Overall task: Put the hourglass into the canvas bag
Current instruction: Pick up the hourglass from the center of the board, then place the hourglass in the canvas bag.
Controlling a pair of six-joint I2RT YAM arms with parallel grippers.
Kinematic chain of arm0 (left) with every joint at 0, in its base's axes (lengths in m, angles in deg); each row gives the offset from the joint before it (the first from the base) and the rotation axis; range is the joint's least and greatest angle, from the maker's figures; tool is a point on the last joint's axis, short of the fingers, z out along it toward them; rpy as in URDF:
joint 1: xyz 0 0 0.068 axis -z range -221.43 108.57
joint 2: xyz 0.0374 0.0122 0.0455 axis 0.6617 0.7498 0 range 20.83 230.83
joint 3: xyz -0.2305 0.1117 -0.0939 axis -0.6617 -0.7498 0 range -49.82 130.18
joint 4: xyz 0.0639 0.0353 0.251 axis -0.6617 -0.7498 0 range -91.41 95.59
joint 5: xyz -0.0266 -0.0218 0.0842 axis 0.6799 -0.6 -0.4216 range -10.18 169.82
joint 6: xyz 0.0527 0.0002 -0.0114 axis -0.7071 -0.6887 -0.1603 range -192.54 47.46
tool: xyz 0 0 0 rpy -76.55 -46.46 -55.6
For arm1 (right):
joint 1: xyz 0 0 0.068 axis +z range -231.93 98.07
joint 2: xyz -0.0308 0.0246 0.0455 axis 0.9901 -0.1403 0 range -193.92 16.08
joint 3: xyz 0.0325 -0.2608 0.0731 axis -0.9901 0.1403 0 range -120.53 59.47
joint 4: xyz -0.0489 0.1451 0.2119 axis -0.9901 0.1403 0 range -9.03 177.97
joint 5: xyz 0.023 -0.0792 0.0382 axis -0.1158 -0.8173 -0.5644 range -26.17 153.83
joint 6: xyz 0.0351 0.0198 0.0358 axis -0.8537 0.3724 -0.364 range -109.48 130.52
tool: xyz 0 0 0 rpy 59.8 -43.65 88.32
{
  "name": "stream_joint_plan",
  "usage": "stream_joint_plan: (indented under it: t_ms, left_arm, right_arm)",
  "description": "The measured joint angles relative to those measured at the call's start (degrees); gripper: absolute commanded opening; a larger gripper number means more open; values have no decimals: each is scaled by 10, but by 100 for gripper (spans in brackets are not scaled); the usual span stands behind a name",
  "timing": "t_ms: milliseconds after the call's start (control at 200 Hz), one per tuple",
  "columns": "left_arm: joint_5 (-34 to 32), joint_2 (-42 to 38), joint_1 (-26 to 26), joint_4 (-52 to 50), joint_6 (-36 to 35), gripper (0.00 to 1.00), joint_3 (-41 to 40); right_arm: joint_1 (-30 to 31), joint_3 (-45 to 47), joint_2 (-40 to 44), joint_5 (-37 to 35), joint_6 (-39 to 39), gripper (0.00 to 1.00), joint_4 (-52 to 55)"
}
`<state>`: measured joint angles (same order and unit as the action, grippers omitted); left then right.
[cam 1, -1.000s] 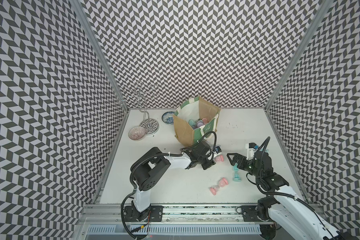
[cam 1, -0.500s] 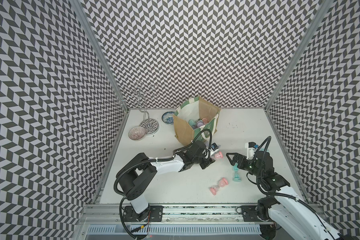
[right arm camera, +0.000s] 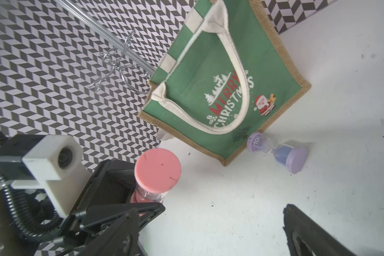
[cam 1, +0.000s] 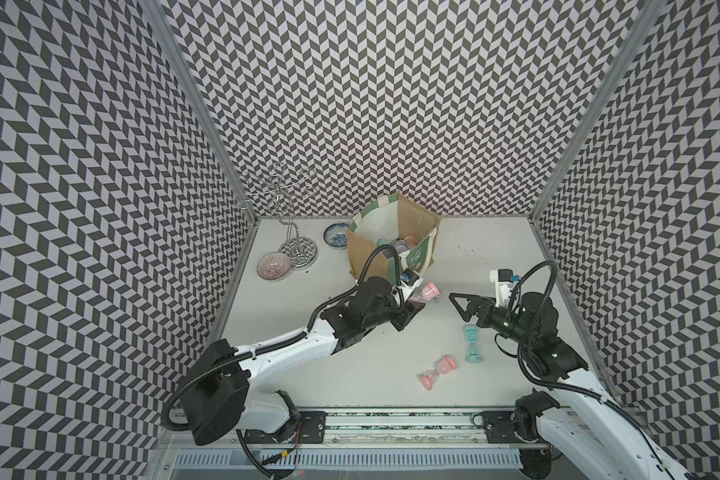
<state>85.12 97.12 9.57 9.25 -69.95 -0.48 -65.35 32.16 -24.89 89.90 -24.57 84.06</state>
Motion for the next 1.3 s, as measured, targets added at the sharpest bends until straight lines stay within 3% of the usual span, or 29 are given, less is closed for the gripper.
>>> stream_joint_plan:
  t_ms: [300, 491, 956, 1302]
  left_arm:
    - [-57, -24, -13, -84, 60, 16, 109]
    - [-77, 5, -57, -129, 78, 15, 206]
    - [-105, 256, -151, -240, 75, 16, 452]
    - [-128, 442, -173, -341, 61, 16, 643]
  right_arm:
    - [0, -33, -40, 41, -9, 99, -50]
    - [6, -60, -78, 50, -11, 99, -78]
    - [29, -105, -166, 53, 2, 99, -117]
    - [30, -118, -204, 48, 17, 99, -127]
